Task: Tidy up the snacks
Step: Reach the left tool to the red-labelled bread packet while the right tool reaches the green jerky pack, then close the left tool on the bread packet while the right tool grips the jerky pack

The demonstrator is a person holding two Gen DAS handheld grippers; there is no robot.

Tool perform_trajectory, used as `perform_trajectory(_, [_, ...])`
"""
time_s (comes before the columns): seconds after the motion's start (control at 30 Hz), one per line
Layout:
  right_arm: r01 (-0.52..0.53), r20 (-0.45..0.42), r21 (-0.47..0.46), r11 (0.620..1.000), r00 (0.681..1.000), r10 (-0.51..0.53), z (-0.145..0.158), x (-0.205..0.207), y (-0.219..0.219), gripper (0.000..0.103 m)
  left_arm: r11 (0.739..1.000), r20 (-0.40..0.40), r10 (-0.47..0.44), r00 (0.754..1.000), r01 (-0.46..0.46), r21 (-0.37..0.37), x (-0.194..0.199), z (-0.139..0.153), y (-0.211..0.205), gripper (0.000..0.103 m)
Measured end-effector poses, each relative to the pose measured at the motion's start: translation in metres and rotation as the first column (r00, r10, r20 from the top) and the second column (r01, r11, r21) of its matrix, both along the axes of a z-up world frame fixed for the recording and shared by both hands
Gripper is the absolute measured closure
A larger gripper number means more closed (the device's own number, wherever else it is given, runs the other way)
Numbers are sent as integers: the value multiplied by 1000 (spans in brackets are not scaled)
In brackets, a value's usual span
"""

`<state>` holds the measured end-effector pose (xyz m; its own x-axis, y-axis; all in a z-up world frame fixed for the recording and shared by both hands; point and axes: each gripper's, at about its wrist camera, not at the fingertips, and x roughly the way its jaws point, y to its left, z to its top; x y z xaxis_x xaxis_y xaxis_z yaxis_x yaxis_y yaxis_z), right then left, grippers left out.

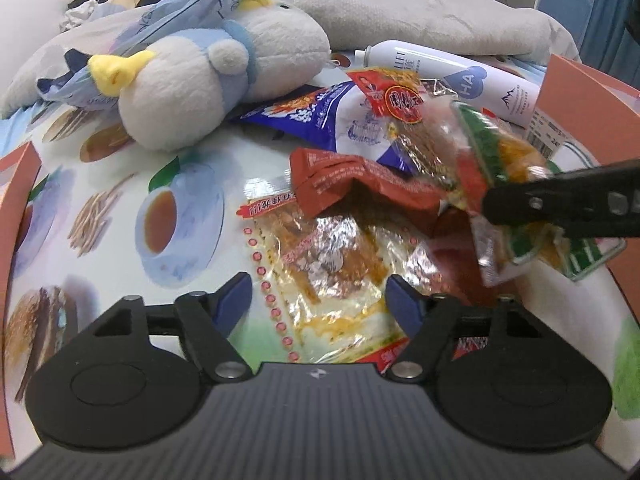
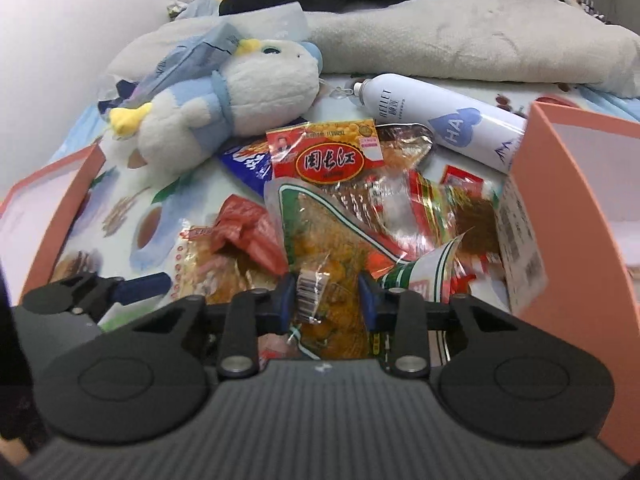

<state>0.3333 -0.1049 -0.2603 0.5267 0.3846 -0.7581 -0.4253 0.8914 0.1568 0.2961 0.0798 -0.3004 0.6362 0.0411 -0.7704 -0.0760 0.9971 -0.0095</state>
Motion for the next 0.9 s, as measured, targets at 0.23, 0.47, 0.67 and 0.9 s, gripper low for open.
perform_trajectory(0.23, [-5,-12,0,1000,1000,5,-1,-37,-17,67,991,-18,15,1000,-17,-135,-38,14,7,38])
perform_trajectory(0.47, [4,-19,-9,1000,1000,-4,-12,-50,-21,67,849,-81,171,982,-188,-494,-82,18,44,36])
perform_trajectory(0.67, [9,-17,0,1000,1000,-9,-12,-50,-23,67,627,-187,236,954,-296,-721,-85,2,61,36])
perform_trajectory(0.9, [26,7,11,1000,1000,-26,-13,-44,-22,67,474,-256,274,927,-361,-803,-71,-12,69,36])
